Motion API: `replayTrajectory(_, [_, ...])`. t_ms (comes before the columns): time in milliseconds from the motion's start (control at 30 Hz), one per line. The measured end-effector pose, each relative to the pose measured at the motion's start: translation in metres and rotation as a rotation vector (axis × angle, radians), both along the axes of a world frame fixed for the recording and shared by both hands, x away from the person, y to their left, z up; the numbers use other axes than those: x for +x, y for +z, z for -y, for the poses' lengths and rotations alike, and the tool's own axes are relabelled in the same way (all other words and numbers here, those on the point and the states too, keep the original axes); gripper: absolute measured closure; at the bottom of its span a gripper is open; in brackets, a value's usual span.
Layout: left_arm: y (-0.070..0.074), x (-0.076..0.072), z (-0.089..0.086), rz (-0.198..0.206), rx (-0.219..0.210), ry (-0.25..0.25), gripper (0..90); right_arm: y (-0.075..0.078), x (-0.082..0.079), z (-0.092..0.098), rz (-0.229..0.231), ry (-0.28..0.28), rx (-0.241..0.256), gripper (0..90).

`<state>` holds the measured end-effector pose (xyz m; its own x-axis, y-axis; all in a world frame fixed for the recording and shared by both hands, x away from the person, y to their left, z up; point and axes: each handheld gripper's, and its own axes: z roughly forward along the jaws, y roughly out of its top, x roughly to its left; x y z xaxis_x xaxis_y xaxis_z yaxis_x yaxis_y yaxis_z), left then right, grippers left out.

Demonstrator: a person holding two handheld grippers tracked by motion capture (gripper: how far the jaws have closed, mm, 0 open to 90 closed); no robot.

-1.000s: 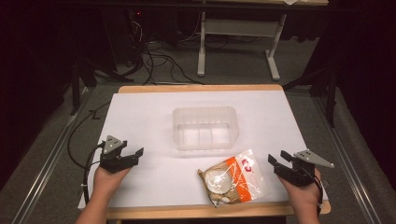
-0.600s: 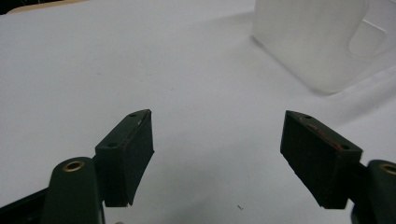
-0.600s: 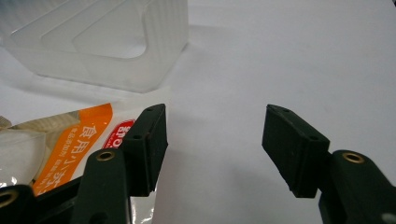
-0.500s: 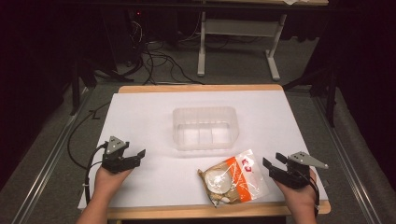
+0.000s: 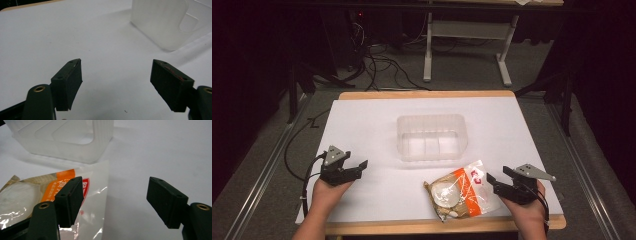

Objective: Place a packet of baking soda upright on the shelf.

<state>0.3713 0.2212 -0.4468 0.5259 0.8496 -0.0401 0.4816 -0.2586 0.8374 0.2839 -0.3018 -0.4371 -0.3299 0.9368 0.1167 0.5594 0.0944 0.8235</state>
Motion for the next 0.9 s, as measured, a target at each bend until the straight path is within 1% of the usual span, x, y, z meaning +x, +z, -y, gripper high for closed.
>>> replayTrajectory(100, [0.0,0.0,-0.001,0.0,-0.008,-0.003,25.8,-0.001,-0.001,-0.007,-0.012,0.016,-0.007,26.7])
replayTrajectory(167, [0.001,0.0,-0.001,0.004,-0.011,-0.008,25.9,-0.002,-0.001,-0.014,-0.022,0.041,-0.002,25.0])
replayTrajectory(200, [0.001,0.0,-0.001,0.004,-0.011,-0.01,25.9,-0.002,-0.001,-0.014,-0.022,0.041,-0.002,25.0])
replayTrajectory(233, [0.001,0.0,-0.001,0.004,-0.012,-0.011,25.9,-0.003,-0.001,-0.015,-0.032,0.055,0.0,24.7])
replayTrajectory(333, [0.001,0.0,-0.001,0.003,-0.017,-0.009,25.9,-0.007,0.002,-0.019,-0.083,0.08,0.017,22.3])
replayTrajectory(367, [0.001,0.0,-0.001,0.002,-0.017,-0.009,25.9,-0.008,0.003,-0.02,-0.091,0.077,0.017,22.0])
replayTrajectory(400, [0.001,0.0,-0.001,0.002,-0.015,-0.009,25.8,-0.01,0.004,-0.02,-0.102,0.087,0.017,21.6])
replayTrajectory(433, [0.001,-0.001,-0.001,0.003,-0.014,-0.009,25.8,-0.012,0.004,-0.021,-0.123,0.104,0.019,19.7])
replayTrajectory(467, [0.002,-0.001,-0.001,0.005,-0.015,-0.007,25.8,-0.012,0.004,-0.021,-0.123,0.104,0.019,19.7])
replayTrajectory(500, [0.002,-0.002,-0.001,0.006,-0.017,-0.007,25.8,-0.013,0.004,-0.022,-0.137,0.107,0.021,19.9])
replayTrajectory(567, [0.002,-0.002,-0.001,0.006,-0.016,-0.008,26.0,-0.014,0.004,-0.023,-0.148,0.113,0.02,20.6])
replayTrajectory(633, [0.002,-0.001,-0.001,0.004,-0.017,-0.009,26.0,-0.015,0.005,-0.024,-0.15,0.115,0.021,21.0])
replayTrajectory(733, [0.001,0.0,-0.001,-0.001,-0.012,-0.013,26.0,-0.017,0.007,-0.023,-0.171,0.113,0.037,21.8])
replayTrajectory(800, [0.0,0.0,-0.001,-0.005,-0.009,-0.017,26.0,-0.018,0.007,-0.022,-0.173,0.116,0.029,22.4])
replayTrajectory(833, [0.0,0.0,0.0,-0.005,-0.006,-0.016,26.0,-0.019,0.008,-0.022,-0.175,0.119,0.033,22.8])
replayTrajectory(900, [0.0,0.0,0.0,-0.003,-0.009,-0.02,26.0,-0.02,0.008,-0.022,-0.189,0.135,0.057,24.8])
